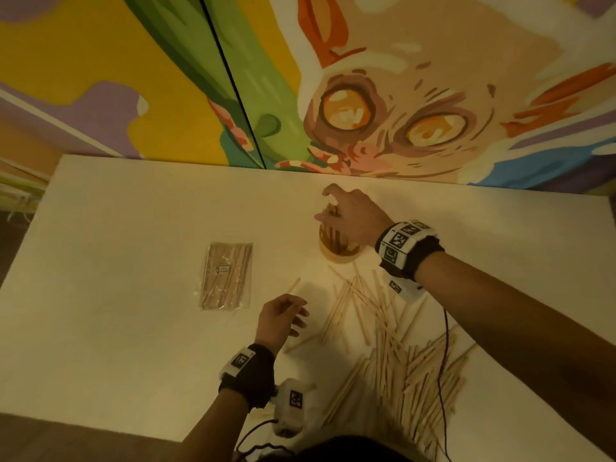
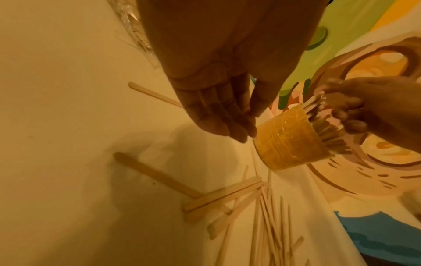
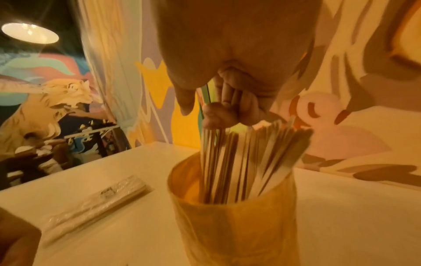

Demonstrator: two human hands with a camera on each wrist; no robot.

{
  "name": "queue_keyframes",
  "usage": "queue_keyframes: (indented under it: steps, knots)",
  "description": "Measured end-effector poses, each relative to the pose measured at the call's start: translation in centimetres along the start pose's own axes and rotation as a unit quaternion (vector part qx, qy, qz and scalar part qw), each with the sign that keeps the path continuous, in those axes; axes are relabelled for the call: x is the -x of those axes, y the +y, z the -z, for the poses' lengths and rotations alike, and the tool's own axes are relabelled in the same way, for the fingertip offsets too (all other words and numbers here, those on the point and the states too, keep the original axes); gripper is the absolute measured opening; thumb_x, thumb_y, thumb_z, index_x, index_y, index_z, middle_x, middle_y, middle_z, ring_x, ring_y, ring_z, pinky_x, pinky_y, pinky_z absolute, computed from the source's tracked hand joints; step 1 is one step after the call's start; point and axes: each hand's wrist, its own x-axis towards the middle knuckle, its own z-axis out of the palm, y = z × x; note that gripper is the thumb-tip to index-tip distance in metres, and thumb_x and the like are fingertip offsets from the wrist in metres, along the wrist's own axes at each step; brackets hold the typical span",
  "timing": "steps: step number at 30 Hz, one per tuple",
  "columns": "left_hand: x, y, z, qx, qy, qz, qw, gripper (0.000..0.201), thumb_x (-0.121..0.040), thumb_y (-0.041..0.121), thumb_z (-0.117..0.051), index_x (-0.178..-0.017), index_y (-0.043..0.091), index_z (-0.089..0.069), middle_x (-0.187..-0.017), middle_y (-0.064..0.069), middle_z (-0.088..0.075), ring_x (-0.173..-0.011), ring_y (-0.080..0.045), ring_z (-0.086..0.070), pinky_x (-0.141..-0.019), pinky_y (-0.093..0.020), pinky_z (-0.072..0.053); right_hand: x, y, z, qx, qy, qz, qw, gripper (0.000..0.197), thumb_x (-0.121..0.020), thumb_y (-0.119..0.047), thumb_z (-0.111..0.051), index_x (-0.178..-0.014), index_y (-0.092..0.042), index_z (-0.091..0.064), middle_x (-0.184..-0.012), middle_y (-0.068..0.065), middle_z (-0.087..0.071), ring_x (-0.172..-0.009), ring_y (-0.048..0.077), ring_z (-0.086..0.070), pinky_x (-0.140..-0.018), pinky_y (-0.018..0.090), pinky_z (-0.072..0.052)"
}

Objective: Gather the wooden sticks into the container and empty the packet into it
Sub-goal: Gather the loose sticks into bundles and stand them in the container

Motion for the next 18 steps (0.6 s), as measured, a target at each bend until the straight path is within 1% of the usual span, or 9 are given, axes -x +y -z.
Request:
queue_keyframes:
  steps: [1,3,6,8,10,11,13,14,18]
  knots:
    - [0.0,-0.1,0.2,-0.007,0.002,-0.004,1.000,0.015,-0.096,0.010,-0.054,-0.093,0.005,-0.068,-0.079,-0.009,-0.069,-0.064,-0.022,-0.062,-0.051,-0.027,-0.047,0.7,0.2,0.6,-0.024,0.018,0.005,1.000,0.049,-0.093,-0.051,-0.055,-0.131,-0.023,-0.044,-0.075,0.000,-0.052,-0.074,0.021,-0.047,-0.067,0.032,-0.036]
    - [0.1,-0.4,0.6,-0.024,0.007,-0.014,1.000,0.015,-0.096,0.010,-0.053,-0.093,0.006,-0.068,-0.079,-0.008,-0.069,-0.064,-0.023,-0.063,-0.051,-0.027,-0.047,3.0,0.7,1.6,-0.097,0.056,0.012,0.994,0.040,-0.094,-0.045,-0.057,-0.125,-0.021,-0.051,-0.060,-0.003,-0.052,-0.059,0.016,-0.048,-0.057,0.031,-0.038]
    - [0.2,-1.1,1.4,-0.076,0.036,-0.045,0.995,0.012,-0.094,0.010,-0.056,-0.092,0.011,-0.068,-0.081,-0.006,-0.070,-0.070,-0.023,-0.065,-0.054,-0.029,-0.050,7.9,2.5,1.6,-0.198,0.093,-0.017,0.976,0.015,-0.096,-0.027,-0.059,-0.100,-0.013,-0.064,-0.053,-0.002,-0.055,-0.045,0.009,-0.048,-0.050,0.022,-0.041]
    - [-0.1,-1.8,2.0,-0.168,0.086,-0.078,0.979,0.010,-0.089,0.013,-0.062,-0.096,0.019,-0.067,-0.090,-0.003,-0.070,-0.081,-0.024,-0.067,-0.066,-0.034,-0.055,11.8,4.7,0.3,-0.215,0.081,-0.076,0.970,0.015,-0.096,-0.023,-0.059,-0.087,-0.013,-0.064,-0.053,0.006,-0.060,-0.042,0.009,-0.048,-0.046,0.021,-0.039]
    - [-0.6,-2.4,2.9,-0.296,0.124,-0.092,0.943,0.026,-0.086,0.015,-0.065,-0.110,0.021,-0.065,-0.108,-0.002,-0.063,-0.096,-0.026,-0.063,-0.081,-0.039,-0.053,16.1,7.3,-1.6,-0.226,0.055,-0.145,0.962,0.019,-0.096,-0.024,-0.059,-0.082,-0.013,-0.064,-0.056,0.011,-0.062,-0.044,0.013,-0.050,-0.044,0.026,-0.041]
    - [-0.9,-2.6,3.4,-0.354,0.130,-0.090,0.922,0.034,-0.085,0.016,-0.065,-0.119,0.019,-0.062,-0.116,-0.004,-0.058,-0.104,-0.028,-0.060,-0.086,-0.041,-0.051,18.4,8.7,-2.6,-0.223,0.041,-0.176,0.958,0.019,-0.097,-0.024,-0.059,-0.082,-0.013,-0.065,-0.057,0.010,-0.063,-0.044,0.012,-0.051,-0.043,0.026,-0.042]
    - [-1.4,-3.2,4.0,-0.426,0.126,-0.083,0.892,0.041,-0.086,0.019,-0.064,-0.126,0.018,-0.056,-0.125,-0.007,-0.053,-0.112,-0.031,-0.055,-0.087,-0.044,-0.050,23.2,11.2,-4.4,-0.209,0.013,-0.230,0.950,0.021,-0.097,-0.024,-0.059,-0.081,-0.012,-0.065,-0.055,0.005,-0.062,-0.040,0.006,-0.050,-0.044,0.022,-0.044]
    - [-1.6,-3.5,4.1,-0.440,0.124,-0.082,0.886,0.040,-0.086,0.020,-0.063,-0.126,0.018,-0.055,-0.125,-0.008,-0.053,-0.111,-0.033,-0.055,-0.085,-0.044,-0.050,25.6,12.4,-5.3,-0.207,-0.002,-0.253,0.945,0.022,-0.097,-0.024,-0.059,-0.081,-0.011,-0.065,-0.055,0.004,-0.062,-0.039,0.005,-0.050,-0.046,0.022,-0.045]
    - [-2.3,-3.4,2.3,-0.437,0.114,-0.090,0.888,0.032,-0.091,0.017,-0.054,-0.122,0.016,-0.057,-0.119,-0.011,-0.060,-0.104,-0.033,-0.059,-0.082,-0.039,-0.048,33.7,15.7,-8.5,-0.218,-0.046,-0.331,0.917,0.019,-0.097,-0.023,-0.059,-0.084,-0.011,-0.067,-0.057,0.006,-0.066,-0.043,0.013,-0.054,-0.050,0.027,-0.049]
